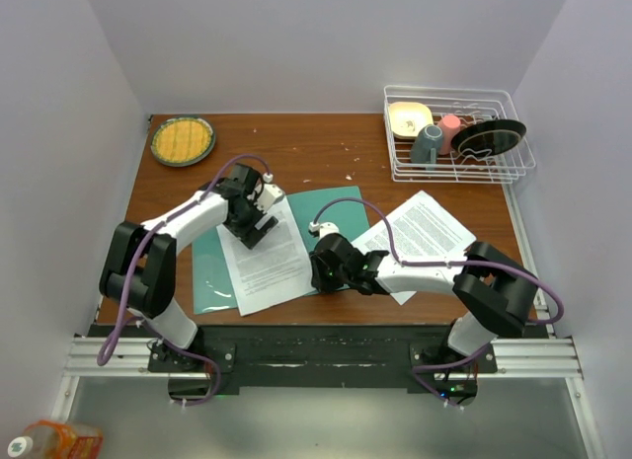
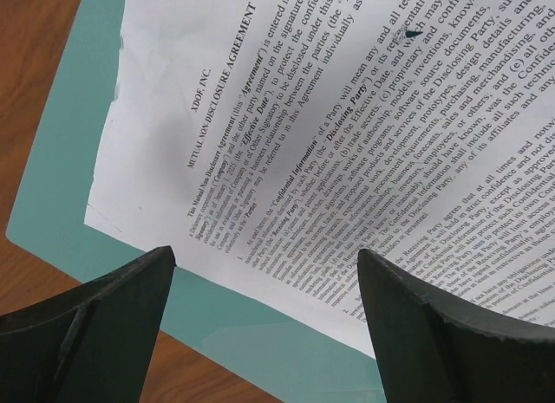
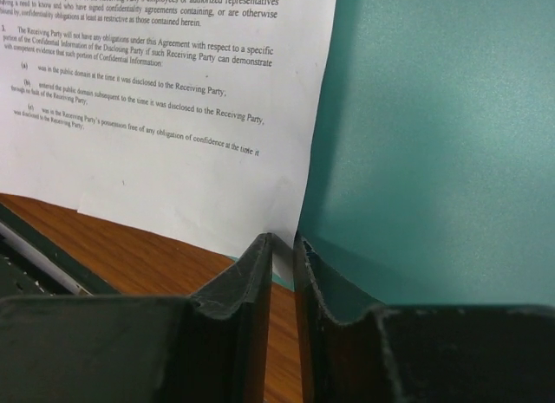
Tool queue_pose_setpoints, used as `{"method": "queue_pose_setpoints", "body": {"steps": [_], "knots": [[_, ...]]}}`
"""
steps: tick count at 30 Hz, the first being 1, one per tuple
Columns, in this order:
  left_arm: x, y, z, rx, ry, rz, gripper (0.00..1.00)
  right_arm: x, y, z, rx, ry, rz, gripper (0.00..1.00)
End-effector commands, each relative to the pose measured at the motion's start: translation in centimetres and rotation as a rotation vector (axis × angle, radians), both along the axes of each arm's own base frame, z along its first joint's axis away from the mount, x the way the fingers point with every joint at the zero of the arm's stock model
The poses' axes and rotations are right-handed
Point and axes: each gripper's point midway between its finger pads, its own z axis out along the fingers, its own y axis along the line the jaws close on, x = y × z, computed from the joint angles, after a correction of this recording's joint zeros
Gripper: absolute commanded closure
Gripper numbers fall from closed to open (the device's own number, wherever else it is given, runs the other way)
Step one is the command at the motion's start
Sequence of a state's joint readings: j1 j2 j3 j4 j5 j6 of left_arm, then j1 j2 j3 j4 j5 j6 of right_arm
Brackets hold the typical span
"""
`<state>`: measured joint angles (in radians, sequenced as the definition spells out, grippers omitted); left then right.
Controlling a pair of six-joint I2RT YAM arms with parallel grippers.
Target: Put the files into the folder
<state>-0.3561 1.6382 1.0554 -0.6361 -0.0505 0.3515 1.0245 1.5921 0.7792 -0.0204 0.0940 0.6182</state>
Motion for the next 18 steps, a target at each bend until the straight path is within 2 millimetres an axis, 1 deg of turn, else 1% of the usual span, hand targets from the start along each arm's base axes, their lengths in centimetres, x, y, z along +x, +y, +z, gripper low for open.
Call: {"method": "queue_pose_setpoints", "body": {"steps": [1,3,4,6,7,10,12,13,15,18], "knots": [[-1.2,0.8,0.0,0.028,0.005,-0.018,0.08,1.3,0.9,1.6,0.053,-0.037,-0.033,0.79],[-1.3,1.2,0.6,0.032,0.001,-0.02,0.07,1.4,0.8,1.4,0.054,-0.036,-0.044,0.8],[-0.8,1.3,1.7,0.021,-0.026,-0.013,0.07,1.4,0.8,1.3,0.051,-0.038,-0.048,0.8],[-1.0,1.5,2.7,0.012,-0.019,-0.019,0.07,1.4,0.4,0.9,0.036,-0.032,-0.064,0.82],[-0.4,1.6,4.2,-0.003,-0.049,-0.012,0.07,1.5,0.4,0.9,0.032,-0.036,-0.069,0.82],[-1.1,1.6,5.7,-0.025,-0.048,-0.045,0.06,1.7,0.2,0.7,0.024,-0.036,-0.082,0.85],[-2.2,1.6,5.2,-0.029,-0.015,-0.077,0.06,1.7,0.1,0.6,0.025,-0.035,-0.089,0.86],[-3.2,1.9,4.2,-0.023,0.016,-0.081,0.06,1.7,0.1,0.7,0.029,-0.036,-0.091,0.86],[-4.3,2.3,2.2,-0.008,0.057,-0.081,0.06,1.8,0.1,0.7,0.031,-0.04,-0.099,0.87],[-4.7,2.4,0.4,-0.007,0.084,-0.062,0.07,2.0,0.0,1.0,0.04,-0.049,-0.112,0.88]]}}
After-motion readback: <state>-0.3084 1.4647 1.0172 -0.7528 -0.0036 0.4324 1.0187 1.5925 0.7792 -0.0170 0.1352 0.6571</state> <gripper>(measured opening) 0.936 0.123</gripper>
